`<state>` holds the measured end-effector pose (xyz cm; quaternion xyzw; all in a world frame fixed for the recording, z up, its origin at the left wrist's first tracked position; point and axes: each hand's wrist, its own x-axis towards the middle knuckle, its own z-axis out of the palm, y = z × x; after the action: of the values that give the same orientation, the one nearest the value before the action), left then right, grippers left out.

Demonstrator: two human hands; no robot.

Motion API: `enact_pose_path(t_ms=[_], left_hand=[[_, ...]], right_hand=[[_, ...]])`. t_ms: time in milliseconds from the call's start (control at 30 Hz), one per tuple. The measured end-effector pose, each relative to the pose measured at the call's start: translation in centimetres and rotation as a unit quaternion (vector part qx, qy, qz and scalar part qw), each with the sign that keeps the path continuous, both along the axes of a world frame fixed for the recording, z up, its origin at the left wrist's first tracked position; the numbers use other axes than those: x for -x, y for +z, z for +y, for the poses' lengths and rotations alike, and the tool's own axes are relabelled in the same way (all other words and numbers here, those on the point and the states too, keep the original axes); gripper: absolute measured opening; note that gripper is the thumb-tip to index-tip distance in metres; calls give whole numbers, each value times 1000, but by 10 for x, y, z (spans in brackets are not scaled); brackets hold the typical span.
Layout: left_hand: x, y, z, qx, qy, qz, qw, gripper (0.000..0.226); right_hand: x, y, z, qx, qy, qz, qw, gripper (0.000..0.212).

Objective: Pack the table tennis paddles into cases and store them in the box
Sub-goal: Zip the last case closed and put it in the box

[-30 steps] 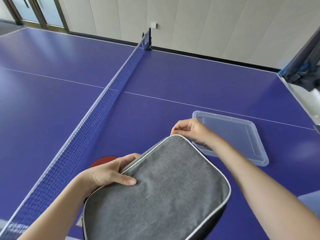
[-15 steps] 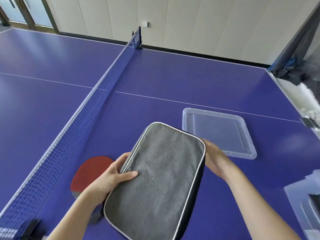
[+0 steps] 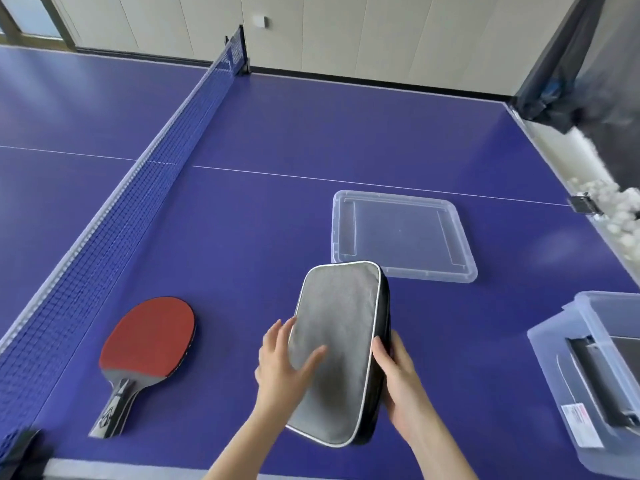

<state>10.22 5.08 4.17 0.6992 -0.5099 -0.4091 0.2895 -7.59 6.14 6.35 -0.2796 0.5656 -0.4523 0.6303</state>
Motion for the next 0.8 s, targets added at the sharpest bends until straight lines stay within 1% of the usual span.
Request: enact_pose_path(t_ms=[33, 100, 167, 267, 367, 467, 567, 667, 733, 800], left_hand=[[17, 6, 5, 9, -32, 28, 999, 76], [47, 14, 14, 19, -72, 106, 992, 75], [65, 17, 18, 15, -74, 136, 988, 73], [70, 16, 22, -1, -60, 146, 987, 68], [67, 17, 23, -13, -50, 156, 986, 69], [60, 17, 24, 8, -37, 144, 989, 66], [50, 21, 25, 41, -17, 146, 988, 54], [27, 24, 21, 72, 41, 135, 987, 46], [4, 21, 16, 60, 95, 127, 986, 43], [-16, 12, 12, 29, 126, 137, 982, 35]], right_hand=[[1, 0, 2, 15, -9, 14, 1000, 19], [1, 2, 5, 38, -14, 31, 999, 27], [2, 3, 7, 38, -11, 44, 998, 36], [4, 4, 9, 23, -3, 59, 998, 30], [7, 5, 11, 17, 12, 77, 997, 38], [11, 9, 13, 32, 30, 94, 995, 38], [19, 7, 14, 47, 45, 123, 990, 31], [37, 6, 12, 54, 43, 143, 987, 31], [56, 4, 10, 46, 25, 158, 986, 31], [76, -2, 9, 28, 9, 171, 985, 29]])
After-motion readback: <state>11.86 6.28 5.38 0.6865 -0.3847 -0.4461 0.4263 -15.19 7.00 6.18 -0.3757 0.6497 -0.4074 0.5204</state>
